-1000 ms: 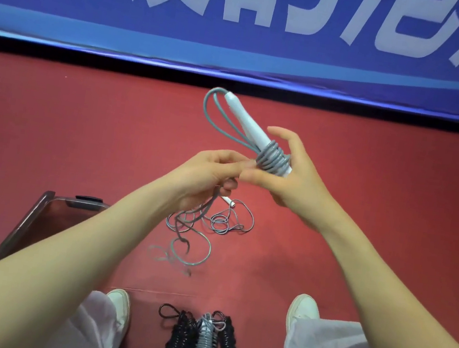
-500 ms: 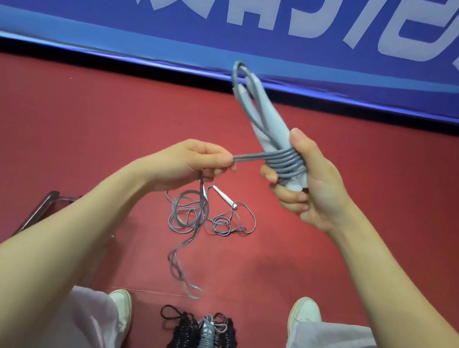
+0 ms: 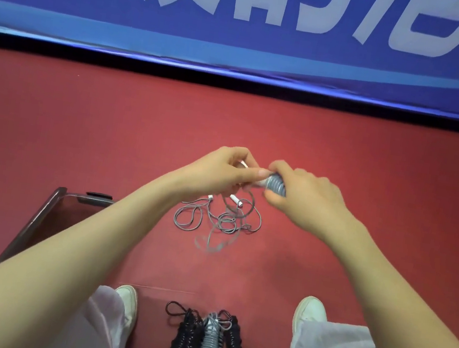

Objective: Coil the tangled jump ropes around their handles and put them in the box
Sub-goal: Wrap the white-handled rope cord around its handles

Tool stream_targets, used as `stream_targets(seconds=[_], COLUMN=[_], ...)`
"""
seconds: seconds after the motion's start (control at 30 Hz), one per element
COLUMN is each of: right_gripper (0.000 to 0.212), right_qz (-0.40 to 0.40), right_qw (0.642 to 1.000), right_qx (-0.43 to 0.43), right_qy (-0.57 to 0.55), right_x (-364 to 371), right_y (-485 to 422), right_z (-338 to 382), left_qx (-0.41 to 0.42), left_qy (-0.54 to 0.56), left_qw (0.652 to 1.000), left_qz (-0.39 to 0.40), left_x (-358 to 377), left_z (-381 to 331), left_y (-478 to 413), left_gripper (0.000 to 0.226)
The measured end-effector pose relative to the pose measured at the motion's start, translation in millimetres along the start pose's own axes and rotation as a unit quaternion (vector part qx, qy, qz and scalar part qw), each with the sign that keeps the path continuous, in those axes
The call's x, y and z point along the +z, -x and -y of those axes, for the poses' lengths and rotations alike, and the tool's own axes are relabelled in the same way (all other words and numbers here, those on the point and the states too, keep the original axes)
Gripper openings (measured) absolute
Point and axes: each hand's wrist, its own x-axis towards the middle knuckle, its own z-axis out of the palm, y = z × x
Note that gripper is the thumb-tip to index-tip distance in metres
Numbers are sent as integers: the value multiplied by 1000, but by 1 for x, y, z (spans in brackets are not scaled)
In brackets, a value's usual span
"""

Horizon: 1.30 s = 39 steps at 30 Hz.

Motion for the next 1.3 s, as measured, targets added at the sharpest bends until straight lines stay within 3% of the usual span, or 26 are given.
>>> stream_targets(seconds=[0.13, 0.23, 0.4, 0.57, 0.6, 0.67, 0.8, 0.93, 1.03, 1.3], right_gripper=[49, 53, 56, 51, 49, 48, 49, 47, 40, 33], right_qz=[-128, -188, -248, -322, -342, -358, -339, -301, -270, -142], right_qw=[992, 981, 961, 938, 931, 925, 916, 889, 867, 789], right_qx=[10, 9, -10, -36, -50, -68, -32, 2, -8, -57], right_qy=[10, -39, -122, -124, -115, -106, -211, -346, -418, -595], right_x=[-2, 0, 2, 5, 6, 8, 4, -4, -5, -13], right_y=[-2, -4, -8, -11, -11, -11, -10, -8, -7, -8], right_z=[-1, 0, -3, 0, 2, 4, 2, -2, 1, 2], left_qx=[-45, -71, -41, 42, 31, -19, -6, -20, -17, 131], left_qy=[90, 193, 182, -66, -66, 48, 186, 311, 303, 197], left_qw=[994, 978, 982, 988, 990, 997, 982, 950, 953, 967], left_qz=[40, 40, -26, -133, -124, -63, -43, 4, 13, -98], left_x=[2, 4, 0, 8, 10, 13, 2, -4, 0, 4], left_z=[-3, -7, -6, -3, -4, -8, -12, -14, -11, 3], left_y=[0, 0, 0, 5, 7, 11, 7, 5, 3, -3], left_gripper=[25, 14, 9, 17, 17, 13, 6, 33, 28, 21])
